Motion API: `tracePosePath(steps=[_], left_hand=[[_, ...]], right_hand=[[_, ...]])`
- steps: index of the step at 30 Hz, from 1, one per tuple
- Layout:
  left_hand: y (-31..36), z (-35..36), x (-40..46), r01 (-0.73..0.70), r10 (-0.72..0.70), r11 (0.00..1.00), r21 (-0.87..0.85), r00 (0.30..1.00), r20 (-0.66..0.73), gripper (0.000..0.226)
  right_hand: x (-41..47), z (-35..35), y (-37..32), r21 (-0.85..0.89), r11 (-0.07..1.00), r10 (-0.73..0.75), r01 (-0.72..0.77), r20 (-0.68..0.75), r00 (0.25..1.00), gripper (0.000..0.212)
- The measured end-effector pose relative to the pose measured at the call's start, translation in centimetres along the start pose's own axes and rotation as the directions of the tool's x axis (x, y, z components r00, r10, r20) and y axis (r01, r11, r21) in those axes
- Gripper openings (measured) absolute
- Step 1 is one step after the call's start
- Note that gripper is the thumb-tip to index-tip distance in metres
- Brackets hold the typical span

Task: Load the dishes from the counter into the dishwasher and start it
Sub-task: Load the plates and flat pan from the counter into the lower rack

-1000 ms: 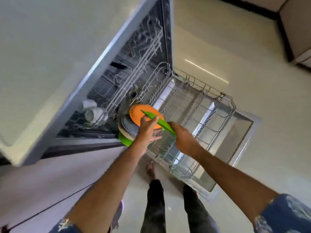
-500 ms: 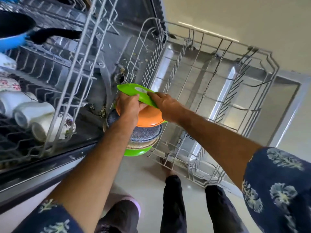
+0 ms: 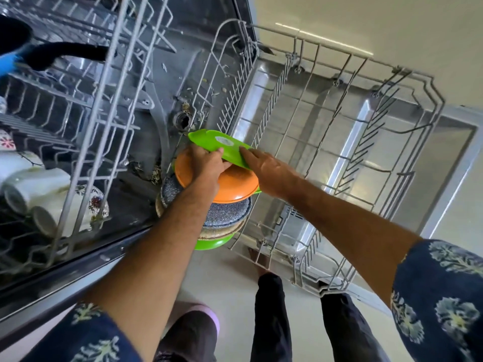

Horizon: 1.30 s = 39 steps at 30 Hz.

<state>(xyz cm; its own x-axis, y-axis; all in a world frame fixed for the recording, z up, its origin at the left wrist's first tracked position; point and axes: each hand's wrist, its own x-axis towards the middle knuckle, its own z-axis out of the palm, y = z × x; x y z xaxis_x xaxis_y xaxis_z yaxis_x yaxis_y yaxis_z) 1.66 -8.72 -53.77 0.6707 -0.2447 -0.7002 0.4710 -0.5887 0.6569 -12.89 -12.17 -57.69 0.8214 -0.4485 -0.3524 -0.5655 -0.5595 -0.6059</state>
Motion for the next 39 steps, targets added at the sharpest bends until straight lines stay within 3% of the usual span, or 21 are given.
tracePosePath(steps=[3, 5, 7, 8, 10, 13, 16, 18, 22, 28, 34, 39], left_hand=[[0.4, -0.7, -0.1, -0.021, 0.026, 0.994, 0.108, 0.999, -0.043, 0.051], [0.9, -1.1, -0.5, -0.073, 0.074, 0.971, 0.228, 0.997, 0.006, 0.055], [1.4, -1.5, -1.2, -0.158, 0.146, 0.878, 0.452, 0.987, 0.062, 0.069], [1.5, -1.8, -1.6, -0.231, 0.214, 0.760, 0.607, 0.972, 0.102, 0.073], [1.4, -2.6, -2.6, -0.354, 0.333, 0.395, 0.847, 0.915, 0.228, 0.070], [0.8, -3.9, -4.2, -0.422, 0.384, -0.040, 0.906, 0.831, 0.403, 0.062], [0.1, -4.9, -6.3, -0.453, 0.362, -0.341, 0.824, 0.745, 0.560, 0.061], [-0.3, -5.7, -8.4, -0.475, 0.318, -0.417, 0.775, 0.722, 0.614, 0.063], [-0.5, -7.8, -14.6, -0.515, 0.317, -0.395, 0.761, 0.701, 0.639, 0.070], [-0.3, -13.5, -28.0, -0.518, 0.362, -0.316, 0.795, 0.709, 0.605, 0.078], [-2.9, -21.6, -41.3, -0.415, 0.407, -0.165, 0.895, 0.798, 0.445, 0.079], [-8.1, -30.0, -52.0, -0.275, 0.505, 0.049, 0.960, 0.836, 0.214, 0.075]], right_hand=[[0.3, -0.4, 0.2, -0.011, 1.000, -0.020, 0.020, 0.027, 0.999, 0.077], [0.7, -0.6, 0.7, -0.003, 0.999, -0.032, 0.032, 0.055, 0.998, 0.080], [0.7, -0.8, 1.2, 0.016, 0.999, -0.040, 0.038, 0.089, 0.995, 0.079], [0.5, -1.0, 1.4, 0.030, 0.999, -0.035, 0.032, 0.107, 0.994, 0.078], [0.2, -1.4, 1.5, 0.051, 0.999, -0.008, 0.000, 0.149, 0.989, 0.078], [-0.8, -2.0, 1.1, 0.046, 0.999, 0.007, -0.013, 0.142, 0.990, 0.075], [-3.2, -3.4, 0.6, 0.020, 1.000, 0.016, -0.019, 0.120, 0.993, 0.069], [-5.4, -4.9, 0.1, -0.009, 1.000, 0.007, -0.007, 0.098, 0.995, 0.067], [-10.3, -8.5, -2.1, -0.108, 0.992, -0.056, 0.063, 0.066, 0.996, 0.076], [-20.1, -14.6, -10.7, -0.234, 0.959, -0.123, 0.162, 0.174, 0.977, 0.088], [-29.9, -16.4, -20.4, -0.281, 0.901, -0.239, 0.330, 0.312, 0.919, 0.089], [-35.5, -14.8, -30.1, -0.304, 0.786, -0.436, 0.538, 0.345, 0.831, 0.085]])
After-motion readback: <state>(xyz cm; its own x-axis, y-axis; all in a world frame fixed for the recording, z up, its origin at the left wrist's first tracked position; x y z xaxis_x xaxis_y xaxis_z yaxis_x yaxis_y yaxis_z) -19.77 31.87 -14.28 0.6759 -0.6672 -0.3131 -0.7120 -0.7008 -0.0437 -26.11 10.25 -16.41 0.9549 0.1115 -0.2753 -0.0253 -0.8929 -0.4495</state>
